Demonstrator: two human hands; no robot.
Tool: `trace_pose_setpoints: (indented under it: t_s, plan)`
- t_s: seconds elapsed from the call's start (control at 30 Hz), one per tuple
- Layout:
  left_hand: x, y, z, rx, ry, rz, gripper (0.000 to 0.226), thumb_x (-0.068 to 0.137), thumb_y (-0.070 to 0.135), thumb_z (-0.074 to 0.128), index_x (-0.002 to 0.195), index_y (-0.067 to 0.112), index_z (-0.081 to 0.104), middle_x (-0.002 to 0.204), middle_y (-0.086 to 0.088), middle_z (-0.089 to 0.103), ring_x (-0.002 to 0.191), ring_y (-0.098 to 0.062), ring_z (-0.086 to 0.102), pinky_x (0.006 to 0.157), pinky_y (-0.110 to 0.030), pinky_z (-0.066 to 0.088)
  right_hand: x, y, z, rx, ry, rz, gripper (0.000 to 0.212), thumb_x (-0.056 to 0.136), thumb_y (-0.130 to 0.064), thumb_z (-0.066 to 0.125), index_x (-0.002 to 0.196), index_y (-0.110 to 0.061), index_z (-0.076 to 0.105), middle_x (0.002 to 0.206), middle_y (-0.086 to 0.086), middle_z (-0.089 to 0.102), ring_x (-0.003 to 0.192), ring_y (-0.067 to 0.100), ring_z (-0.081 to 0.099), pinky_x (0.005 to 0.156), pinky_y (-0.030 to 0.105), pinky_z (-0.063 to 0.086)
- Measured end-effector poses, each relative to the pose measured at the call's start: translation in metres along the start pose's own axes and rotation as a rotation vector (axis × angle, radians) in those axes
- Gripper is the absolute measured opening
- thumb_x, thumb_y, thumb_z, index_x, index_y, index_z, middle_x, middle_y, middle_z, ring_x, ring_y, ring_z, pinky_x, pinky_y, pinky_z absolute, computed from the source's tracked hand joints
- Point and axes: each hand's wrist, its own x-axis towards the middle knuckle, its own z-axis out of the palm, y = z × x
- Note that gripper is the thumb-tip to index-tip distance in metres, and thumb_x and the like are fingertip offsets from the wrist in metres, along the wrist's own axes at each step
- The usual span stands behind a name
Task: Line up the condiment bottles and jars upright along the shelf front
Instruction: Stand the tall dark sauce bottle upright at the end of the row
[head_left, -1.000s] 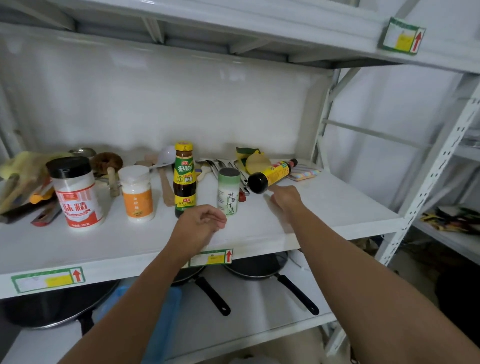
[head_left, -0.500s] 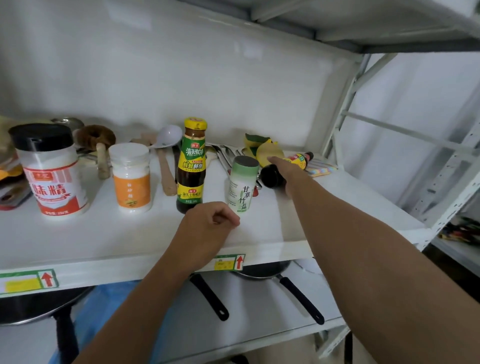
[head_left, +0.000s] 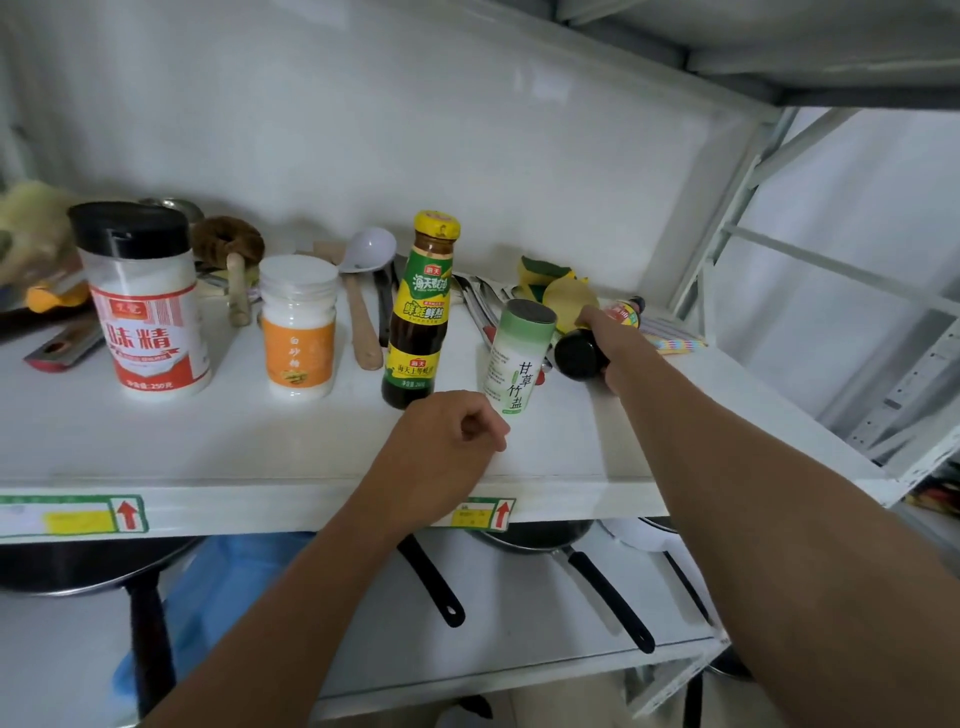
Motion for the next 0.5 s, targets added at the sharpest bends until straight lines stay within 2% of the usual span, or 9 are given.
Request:
trace_pose_setpoints:
  t_s: [0.07, 0.17, 0.3, 0.4, 0.5]
  plan:
    - [0.000, 0.000, 0.000, -0.004, 0.005, 0.001, 0.029, 0.093, 0.012, 0.063, 0.071, 0.029, 0.067, 0.100, 0.016, 0.076, 0.096, 0.001, 0.068, 0.087, -0.021, 0.052, -0.004, 0.003, -0.004, 0.045, -0.008, -0.012, 0.079, 0.058, -0.043, 0.077, 0.127, -0.012, 0.056, 0.109, 0.013, 0.074, 0.083, 0.026, 0.075, 0.082, 0.038, 0.063]
    - [0.000, 0.000, 0.001, -0.002, 0.016, 0.000, 0.029, 0.093, 0.012, 0.064, 0.071, 0.029, 0.068, 0.100, 0.015, 0.076, 0.095, 0.000, 0.069, 0.086, -0.021, 0.053, -0.014, 0.007, -0.011, 0.118, -0.033, -0.017, 0.079, 0.056, -0.038, 0.077, 0.128, -0.014, 0.057, 0.115, 0.012, 0.070, 0.093, 0.027, 0.075, 0.087, 0.042, 0.064]
    - [0.001, 0.001, 0.001, -0.006, 0.027, 0.002, 0.029, 0.093, 0.010, 0.065, 0.070, 0.027, 0.069, 0.097, 0.013, 0.077, 0.092, -0.002, 0.070, 0.084, -0.020, 0.054, -0.031, 0.015, -0.024, 0.177, -0.079, -0.069, 0.055, 0.078, -0.033, 0.079, 0.124, -0.015, 0.054, 0.101, 0.009, 0.067, 0.079, 0.025, 0.069, 0.071, 0.037, 0.060]
    - [0.001, 0.002, 0.000, -0.032, 0.021, 0.015, 0.028, 0.091, 0.005, 0.066, 0.071, 0.024, 0.070, 0.095, 0.009, 0.078, 0.089, -0.004, 0.071, 0.078, -0.013, 0.052, -0.038, 0.025, -0.033, 0.223, -0.083, -0.102, 0.058, 0.082, -0.033, 0.080, 0.130, -0.010, 0.057, 0.101, 0.011, 0.069, 0.080, 0.027, 0.070, 0.071, 0.038, 0.062]
    - [0.002, 0.002, 0.001, -0.064, 0.019, 0.006, 0.028, 0.091, 0.000, 0.066, 0.071, 0.019, 0.071, 0.093, 0.006, 0.078, 0.088, -0.004, 0.071, 0.073, -0.006, 0.048, -0.048, 0.034, -0.042, 0.333, -0.126, -0.176, 0.053, 0.087, -0.020, 0.081, 0.131, -0.003, 0.058, 0.097, 0.014, 0.070, 0.071, 0.025, 0.072, 0.053, 0.030, 0.058]
